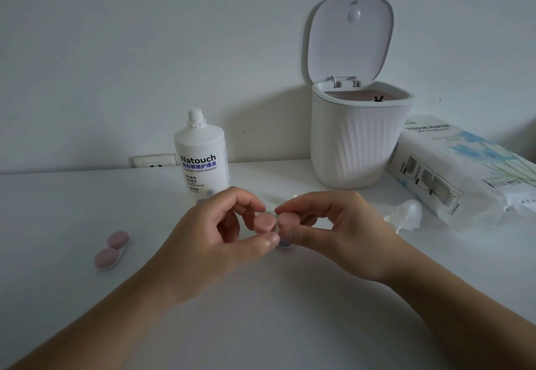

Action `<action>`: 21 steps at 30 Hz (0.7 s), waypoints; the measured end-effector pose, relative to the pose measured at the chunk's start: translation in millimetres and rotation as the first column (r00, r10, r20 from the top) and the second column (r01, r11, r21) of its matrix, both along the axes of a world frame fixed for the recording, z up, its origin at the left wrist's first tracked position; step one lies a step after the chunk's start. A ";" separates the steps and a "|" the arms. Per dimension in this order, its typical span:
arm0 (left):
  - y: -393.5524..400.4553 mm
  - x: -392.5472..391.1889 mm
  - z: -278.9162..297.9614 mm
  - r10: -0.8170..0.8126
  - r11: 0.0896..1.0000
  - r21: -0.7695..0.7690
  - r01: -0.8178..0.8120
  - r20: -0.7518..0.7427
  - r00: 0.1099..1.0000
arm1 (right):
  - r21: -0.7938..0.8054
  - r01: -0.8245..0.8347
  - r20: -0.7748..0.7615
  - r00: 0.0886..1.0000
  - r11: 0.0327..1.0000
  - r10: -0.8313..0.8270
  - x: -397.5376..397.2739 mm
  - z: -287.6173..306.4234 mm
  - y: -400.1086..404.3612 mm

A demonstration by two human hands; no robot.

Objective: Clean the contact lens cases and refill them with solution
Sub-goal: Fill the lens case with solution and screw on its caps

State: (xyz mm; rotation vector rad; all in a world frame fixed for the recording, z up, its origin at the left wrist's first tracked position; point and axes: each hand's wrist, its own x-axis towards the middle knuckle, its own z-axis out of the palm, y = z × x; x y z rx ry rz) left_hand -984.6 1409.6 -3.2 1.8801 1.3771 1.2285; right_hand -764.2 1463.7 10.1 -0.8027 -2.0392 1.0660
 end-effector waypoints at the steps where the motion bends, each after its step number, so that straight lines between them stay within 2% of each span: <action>1: 0.5 -0.5 0.0 0.011 1.000 0.012 -0.011 -0.007 1.000 | 0.000 0.002 0.001 1.000 1.000 -0.002 -0.2 0.0 0.1; 6: -0.8 -0.8 0.9 -0.018 1.000 0.000 0.019 -0.072 0.997 | 0.004 -0.004 -0.002 1.000 1.000 0.004 -0.3 0.1 0.2; 13: -1.2 1.6 1.4 0.042 0.999 0.027 -0.041 -0.044 0.998 | 0.008 0.007 0.021 1.000 1.000 -0.007 0.1 0.3 0.1; 18: -1.8 1.6 2.5 -0.030 0.998 0.053 0.035 -0.084 0.996 | 0.000 0.006 -0.003 1.000 1.000 -0.006 -0.1 1.8 -0.7; 21: -3.1 1.1 2.7 0.025 0.999 0.034 -0.023 -0.079 0.997 | 0.007 0.014 0.007 1.000 1.000 -0.014 0.5 0.8 -0.1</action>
